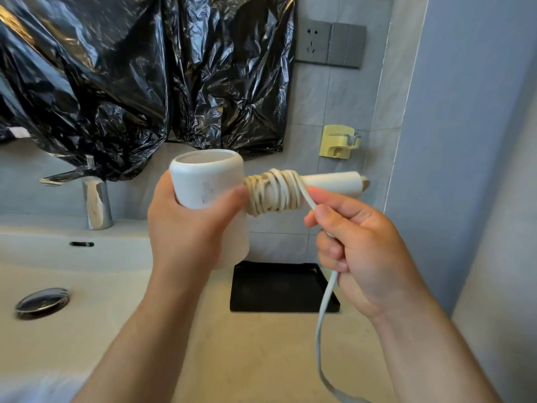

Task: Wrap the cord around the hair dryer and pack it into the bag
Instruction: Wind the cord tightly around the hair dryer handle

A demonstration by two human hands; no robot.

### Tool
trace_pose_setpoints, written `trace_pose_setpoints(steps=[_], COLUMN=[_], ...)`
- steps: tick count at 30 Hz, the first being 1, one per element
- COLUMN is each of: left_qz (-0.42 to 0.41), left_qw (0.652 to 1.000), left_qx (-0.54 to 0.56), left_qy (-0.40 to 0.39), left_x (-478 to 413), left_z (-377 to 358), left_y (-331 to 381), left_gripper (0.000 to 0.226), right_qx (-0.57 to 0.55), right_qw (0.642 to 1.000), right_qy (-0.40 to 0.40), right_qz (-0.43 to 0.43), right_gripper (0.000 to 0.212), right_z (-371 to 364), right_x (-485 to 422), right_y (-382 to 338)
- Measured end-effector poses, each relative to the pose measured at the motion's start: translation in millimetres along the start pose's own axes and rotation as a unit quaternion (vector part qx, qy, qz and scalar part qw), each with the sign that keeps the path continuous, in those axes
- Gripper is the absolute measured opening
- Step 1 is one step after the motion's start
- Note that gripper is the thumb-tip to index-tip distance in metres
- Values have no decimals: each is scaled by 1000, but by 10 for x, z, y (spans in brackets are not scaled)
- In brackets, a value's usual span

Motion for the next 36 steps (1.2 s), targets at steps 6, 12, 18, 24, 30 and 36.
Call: trace_pose_setpoints(steps=[6,12,18,24,30,36], left_qz=[137,218,278,251,160,27], left_qw=[985,957,906,872,894,895], left_qx=[92,111,76,-6,-106,-255], left_qy=[-46,-157,-309,-420,-405,-365], left_x=[31,139,319,356,218,183], left_z=[-87,-241,-367,-359,-284,-300], left_y=[-200,-252,-328,-352,-291,-104], left_gripper=[47,36,33,87,85,71], right_qx=[-20,41,71,235,387,566], right_qw=[999,994,970,920,884,799], right_qy=[-32,-99,-230,-311,-260,-198], right_qz=[0,8,32,-39,-14,43], right_gripper=[8,30,30,22,21,16], right_z=[-42,-31,10,101,145,143], right_x=[1,-23,28,181,94,18], right_y=[2,80,46,65,255,333])
Point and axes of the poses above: each hand's wrist, its own x-axis away from the middle knuckle, its own z-axis out of the back of the hand, y = z × x, the point moved 9 cm from there along -x, towards the middle knuckle, and after that the axes turned 8 degrees about y, right-handed, at the moved point
